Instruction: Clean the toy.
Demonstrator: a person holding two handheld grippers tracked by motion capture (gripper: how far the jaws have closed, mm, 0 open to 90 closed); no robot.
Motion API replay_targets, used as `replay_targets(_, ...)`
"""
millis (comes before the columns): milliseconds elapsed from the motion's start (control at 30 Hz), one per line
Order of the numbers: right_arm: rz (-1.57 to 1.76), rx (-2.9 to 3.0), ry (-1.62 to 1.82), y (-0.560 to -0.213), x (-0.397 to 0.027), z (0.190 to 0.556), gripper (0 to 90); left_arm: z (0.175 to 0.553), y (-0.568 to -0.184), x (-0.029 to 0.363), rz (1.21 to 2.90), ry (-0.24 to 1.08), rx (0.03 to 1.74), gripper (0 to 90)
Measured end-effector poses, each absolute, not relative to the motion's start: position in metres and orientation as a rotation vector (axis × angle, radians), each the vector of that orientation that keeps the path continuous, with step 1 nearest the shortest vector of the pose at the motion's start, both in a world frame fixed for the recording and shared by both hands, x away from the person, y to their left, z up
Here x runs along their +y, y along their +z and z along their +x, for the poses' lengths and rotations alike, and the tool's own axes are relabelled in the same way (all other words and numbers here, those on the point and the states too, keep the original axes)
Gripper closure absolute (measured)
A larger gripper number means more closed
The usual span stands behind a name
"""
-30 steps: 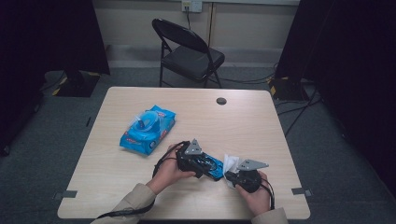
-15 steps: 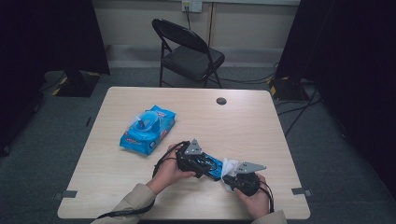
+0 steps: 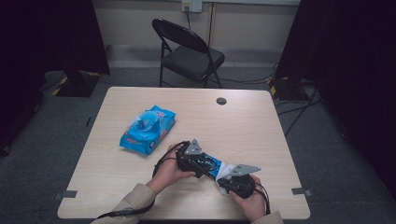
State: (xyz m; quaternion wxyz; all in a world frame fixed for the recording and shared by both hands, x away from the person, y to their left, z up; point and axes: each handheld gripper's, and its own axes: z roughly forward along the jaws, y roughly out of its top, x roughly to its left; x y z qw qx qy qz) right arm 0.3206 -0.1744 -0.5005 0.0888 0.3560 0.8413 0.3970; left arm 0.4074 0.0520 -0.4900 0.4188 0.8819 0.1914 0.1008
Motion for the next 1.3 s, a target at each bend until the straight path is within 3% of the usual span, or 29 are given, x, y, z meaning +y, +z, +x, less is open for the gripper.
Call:
replay_targets(633, 0.953, 2.594, 1.242, -0.498, -0.144, 0.317, 85.3, 0.407, -0.490, 0.051, 2.204, 0.250, 0.485, 16.2)
replay_targets(1300, 1.040, 2.401, 1.338, -0.451, -0.183, 0.352, 85.0, 0.409, -0.490, 0.051, 2.211, 0.241, 0.484, 15.9)
